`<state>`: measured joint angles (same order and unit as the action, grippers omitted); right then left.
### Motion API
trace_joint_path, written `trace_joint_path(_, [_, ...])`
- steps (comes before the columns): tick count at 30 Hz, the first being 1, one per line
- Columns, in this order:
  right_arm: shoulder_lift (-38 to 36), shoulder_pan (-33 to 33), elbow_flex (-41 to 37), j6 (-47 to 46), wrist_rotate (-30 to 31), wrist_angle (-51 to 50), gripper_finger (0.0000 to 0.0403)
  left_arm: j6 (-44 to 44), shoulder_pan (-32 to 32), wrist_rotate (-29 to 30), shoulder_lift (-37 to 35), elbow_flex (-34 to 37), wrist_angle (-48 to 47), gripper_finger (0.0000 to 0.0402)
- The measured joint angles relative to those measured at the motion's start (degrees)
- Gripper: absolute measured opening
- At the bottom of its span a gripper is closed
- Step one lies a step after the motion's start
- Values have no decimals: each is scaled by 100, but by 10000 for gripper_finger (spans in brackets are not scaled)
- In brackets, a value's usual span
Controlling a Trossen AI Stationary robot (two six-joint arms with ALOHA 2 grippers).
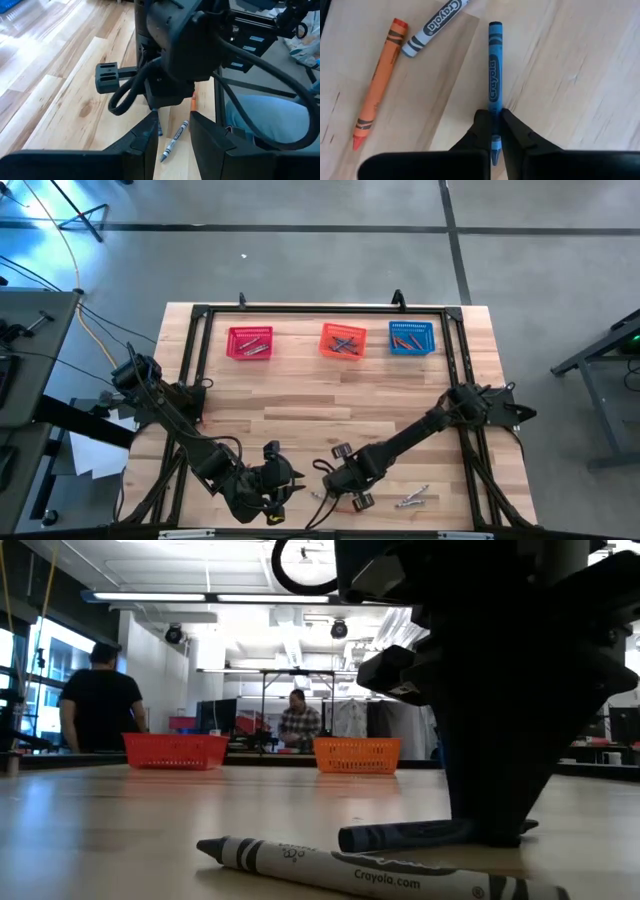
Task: Sort crayons
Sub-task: Put the blue crayon into the orange bin
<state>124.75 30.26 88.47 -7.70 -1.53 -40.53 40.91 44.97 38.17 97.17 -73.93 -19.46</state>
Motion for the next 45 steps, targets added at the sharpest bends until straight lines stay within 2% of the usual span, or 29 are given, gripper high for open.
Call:
trace_joint_path(4, [9, -9, 122, 10, -47, -280, 9, 182, 0, -148, 0, -2, -1, 101])
trace_joint_path(10, [-94, -29, 361, 64, -22, -1566, 4, 242, 2, -192, 0, -2, -15, 101])
trace_joint_path(17, [-860, -24, 386, -553, 1106, -2761, 2, 118, 2, -184, 0, -2, -42, 101])
trace_joint_path(22, [-1641, 87, 380, -1043, 1927, -2982, 1, -180, -1, 163, -2, -2, -44, 101])
trace_joint_path(25, [-2141, 177, 192, -1420, 2673, -2864, 1, -485, -51, 723, 20, -2, -31, 101])
trace_joint_path(31, [-3080, 478, -603, -2452, 4805, -2115, 1, -1130, -380, 2167, 105, -4, 20, 101])
trace_joint_path(34, [-3533, 662, -1192, -2706, 5696, -1638, 1, -1487, -640, 2521, 103, -4, 99, 101])
trace_joint_path(39, [-4200, 738, -2212, -2672, 6387, -623, 1, -2716, -1080, 2349, 105, -2, 1104, 101])
trace_joint_path(45, [-4864, 688, -3161, -1470, 6345, 1139, 1, -4335, -1600, 977, 105, -2, 2771, 101])
